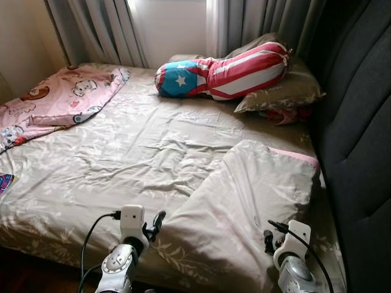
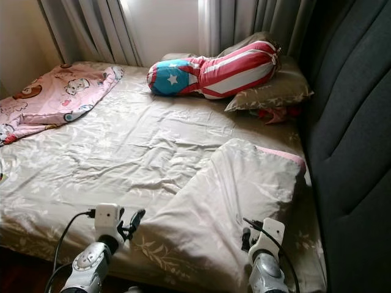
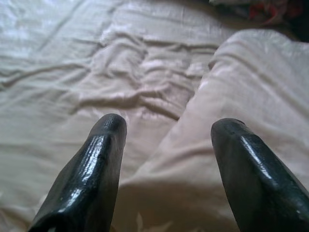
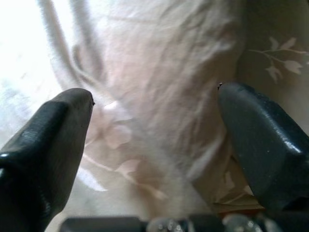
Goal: Clean up the room
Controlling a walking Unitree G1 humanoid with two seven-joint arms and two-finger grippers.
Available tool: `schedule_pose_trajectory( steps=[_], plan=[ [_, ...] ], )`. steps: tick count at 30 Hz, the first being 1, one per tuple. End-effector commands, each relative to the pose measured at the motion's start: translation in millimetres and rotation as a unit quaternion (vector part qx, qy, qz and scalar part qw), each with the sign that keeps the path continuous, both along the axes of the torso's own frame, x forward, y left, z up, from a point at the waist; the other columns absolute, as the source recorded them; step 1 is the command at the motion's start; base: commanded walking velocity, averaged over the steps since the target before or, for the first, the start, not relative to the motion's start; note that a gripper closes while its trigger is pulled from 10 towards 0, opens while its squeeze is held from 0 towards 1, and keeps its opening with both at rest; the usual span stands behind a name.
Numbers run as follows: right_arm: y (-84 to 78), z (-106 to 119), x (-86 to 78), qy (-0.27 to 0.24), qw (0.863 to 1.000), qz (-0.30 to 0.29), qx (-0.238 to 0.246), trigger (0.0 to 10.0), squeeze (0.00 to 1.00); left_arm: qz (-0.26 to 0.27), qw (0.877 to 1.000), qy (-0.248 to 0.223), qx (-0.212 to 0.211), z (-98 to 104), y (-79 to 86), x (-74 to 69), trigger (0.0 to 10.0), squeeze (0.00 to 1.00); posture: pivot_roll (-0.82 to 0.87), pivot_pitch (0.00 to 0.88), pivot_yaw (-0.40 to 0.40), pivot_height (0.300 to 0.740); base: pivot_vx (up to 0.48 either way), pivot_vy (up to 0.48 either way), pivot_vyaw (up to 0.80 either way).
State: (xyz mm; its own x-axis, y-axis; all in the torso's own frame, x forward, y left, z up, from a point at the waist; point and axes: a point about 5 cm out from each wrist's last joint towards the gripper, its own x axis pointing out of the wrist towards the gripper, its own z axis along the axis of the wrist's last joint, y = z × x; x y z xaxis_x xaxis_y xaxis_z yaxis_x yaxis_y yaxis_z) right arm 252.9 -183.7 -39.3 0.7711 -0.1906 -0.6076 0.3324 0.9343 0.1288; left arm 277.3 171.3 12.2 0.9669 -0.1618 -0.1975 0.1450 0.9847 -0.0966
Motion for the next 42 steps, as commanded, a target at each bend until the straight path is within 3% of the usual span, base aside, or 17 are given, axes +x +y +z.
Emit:
schedule_pose_trajectory(
  steps=[1, 6, 15, 22, 23, 24, 30, 36, 42],
  plan=[
    [2.4, -1.0, 0.3, 0.011, 1.000, 0.001, 0.004, 10.0, 1.00, 0.002, 1.000, -0.008, -0.008, 4.4, 3.1, 0.7, 10.0, 0.00, 0.02, 0.000, 0.025, 0.668, 0.000, 0.000, 0.00],
    [-1.1, -4.0, -3.8, 0.026, 1.000, -0.008, -0.003, 10.0, 1.00, -0.001, 1.000, -0.030, -0.010, 15.2, 3.1, 3.1, 10.0, 0.00, 0.03, 0.013, 0.036, 0.668, 0.000, 0.000, 0.00],
    [-4.1, -11.0, -14.5, 0.040, 0.999, -0.019, 0.000, 10.0, 1.00, -0.008, 0.999, -0.050, -0.010, 29.2, 5.6, -6.8, 10.0, 0.00, 0.04, 0.066, 0.049, 0.668, 0.000, 0.000, 0.00],
    [0.0, -15.8, -20.8, 0.050, 0.999, -0.020, 0.005, 10.0, 1.00, 0.003, 0.998, -0.063, -0.002, 45.3, 18.6, -8.0, 10.0, 0.00, 0.04, 0.101, 0.051, 0.668, 0.000, 0.000, 0.00],
    [1.7, -19.1, -25.3, 0.060, 0.998, -0.018, 0.007, 10.0, 0.67, 0.003, 0.998, -0.062, 0.000, 47.5, 19.4, -10.0, 10.0, 0.00, 0.04, 0.104, 0.054, 0.668, 0.000, 0.000, 0.00],
    [3.1, -21.0, -28.0, 0.064, 0.998, -0.018, 0.011, 10.0, 0.00, 0.001, 0.998, -0.062, 0.000, 49.4, 19.4, -11.4, 10.0, 0.00, 0.05, 0.111, 0.059, 0.668, 0.000, 0.000, 0.00],
    [12.3, -33.4, -45.6, 0.101, 0.993, -0.028, 0.047, 10.0, 0.00, -0.013, 0.998, -0.055, 0.007, 54.5, 18.1, -16.6, 10.0, 0.00, 0.04, 0.119, 0.072, 0.668, 0.000, 0.000, 0.00],
    [27.6, -45.4, -63.5, 0.154, 0.984, 0.000, 0.085, 10.0, 0.00, -0.025, 0.998, -0.049, 0.018, 56.8, 17.6, -18.3, 10.0, 0.00, 0.04, 0.126, 0.088, 0.668, 0.000, 0.000, 0.00],
    [38.2, -43.4, -59.2, 0.141, 0.983, 0.028, 0.111, 10.0, 0.00, -0.029, 0.998, -0.048, 0.021, 62.6, 19.2, -21.7, 10.0, 0.00, 0.06, 0.136, 0.093, 0.668, 0.000, 0.000, 0.00]
  ],
)
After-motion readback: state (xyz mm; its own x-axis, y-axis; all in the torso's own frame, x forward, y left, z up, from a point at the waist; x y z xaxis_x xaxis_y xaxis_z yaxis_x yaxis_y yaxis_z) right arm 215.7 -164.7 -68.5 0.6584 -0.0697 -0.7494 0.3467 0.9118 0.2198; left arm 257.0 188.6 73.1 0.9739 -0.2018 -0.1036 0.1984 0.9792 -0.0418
